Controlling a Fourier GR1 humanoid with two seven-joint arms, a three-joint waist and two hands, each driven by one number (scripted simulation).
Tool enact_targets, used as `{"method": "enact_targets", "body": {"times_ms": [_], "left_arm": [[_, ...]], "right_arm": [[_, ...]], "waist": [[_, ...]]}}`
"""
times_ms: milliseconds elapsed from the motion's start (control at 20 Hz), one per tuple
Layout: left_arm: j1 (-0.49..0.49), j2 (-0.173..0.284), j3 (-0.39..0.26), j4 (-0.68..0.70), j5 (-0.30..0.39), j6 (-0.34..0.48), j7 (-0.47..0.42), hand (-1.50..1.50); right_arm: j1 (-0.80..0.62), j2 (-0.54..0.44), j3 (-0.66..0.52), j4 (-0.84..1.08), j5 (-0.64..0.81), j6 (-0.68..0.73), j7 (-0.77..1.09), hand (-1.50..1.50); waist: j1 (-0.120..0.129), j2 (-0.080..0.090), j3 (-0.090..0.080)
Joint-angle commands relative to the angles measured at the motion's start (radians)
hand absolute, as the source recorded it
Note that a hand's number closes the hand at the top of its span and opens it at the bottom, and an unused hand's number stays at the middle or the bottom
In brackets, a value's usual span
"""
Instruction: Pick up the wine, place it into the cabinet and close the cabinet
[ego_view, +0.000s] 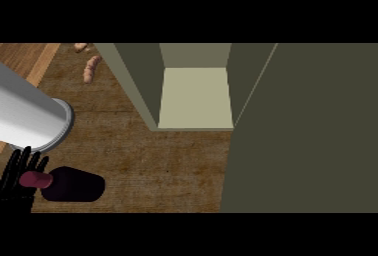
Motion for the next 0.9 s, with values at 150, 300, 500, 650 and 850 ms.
{"method": "enact_targets", "body": {"times_ms": [150,300,500,650,850], "left_arm": [[-0.039,-0.003,-0.003,0.146,-0.046,-0.017,-0.107,-1.5],[-0.015,0.022,0.002,0.116,-0.014,-0.046,-0.078,-1.5],[-0.051,0.024,0.001,0.223,-0.067,-0.044,-0.177,-1.5],[-0.067,0.019,-0.012,0.244,-0.069,-0.034,-0.161,-1.5],[-0.112,0.067,0.01,0.388,-0.108,-0.057,-0.271,-1.5]], "right_arm": [[0.005,-0.012,-0.049,-0.133,-0.068,0.009,0.058,-1.5],[0.037,-0.005,-0.04,-0.086,-0.063,0.038,0.001,-1.5],[0.057,-0.014,-0.042,-0.152,-0.082,0.037,0.038,-1.5],[-0.072,-0.03,-0.092,-0.135,-0.099,0.006,0.132,-1.5],[-0.018,0.0,-0.017,-0.139,-0.037,0.002,0.1,-1.5]], "waist": [[0.002,0.001,0.0],[0.005,0.001,0.0],[0.0,0.0,0.0],[0.003,0.001,0.0],[0.001,0.001,0.0]]}}
